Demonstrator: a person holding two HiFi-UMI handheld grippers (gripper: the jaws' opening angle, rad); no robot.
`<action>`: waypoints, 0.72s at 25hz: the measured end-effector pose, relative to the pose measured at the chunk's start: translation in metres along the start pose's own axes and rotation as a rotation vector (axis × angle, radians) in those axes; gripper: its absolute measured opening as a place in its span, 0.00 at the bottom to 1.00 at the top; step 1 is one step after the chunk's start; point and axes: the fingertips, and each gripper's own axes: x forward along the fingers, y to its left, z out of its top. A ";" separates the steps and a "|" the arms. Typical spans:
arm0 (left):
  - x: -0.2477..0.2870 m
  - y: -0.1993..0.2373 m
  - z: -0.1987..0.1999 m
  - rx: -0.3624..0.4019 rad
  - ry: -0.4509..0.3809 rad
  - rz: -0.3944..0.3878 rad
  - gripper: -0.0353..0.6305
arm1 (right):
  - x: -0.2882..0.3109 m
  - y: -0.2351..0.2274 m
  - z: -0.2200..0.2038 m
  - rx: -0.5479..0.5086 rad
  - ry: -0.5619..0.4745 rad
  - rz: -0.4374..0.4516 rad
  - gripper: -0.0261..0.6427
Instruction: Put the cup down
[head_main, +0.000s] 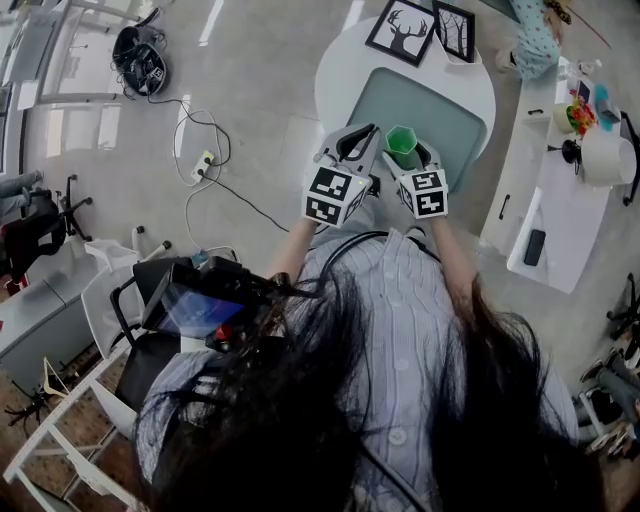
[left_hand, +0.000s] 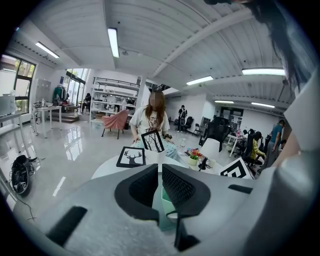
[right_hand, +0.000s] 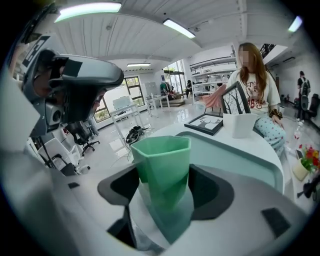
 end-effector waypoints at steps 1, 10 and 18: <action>0.001 0.001 0.000 0.002 0.002 -0.002 0.09 | 0.002 -0.001 0.001 -0.001 -0.003 -0.003 0.52; 0.007 0.005 -0.001 0.008 0.014 -0.014 0.09 | 0.017 -0.014 -0.012 -0.037 0.035 -0.031 0.52; 0.008 -0.002 -0.001 0.007 0.016 -0.019 0.09 | 0.010 -0.010 -0.033 -0.041 0.091 -0.010 0.52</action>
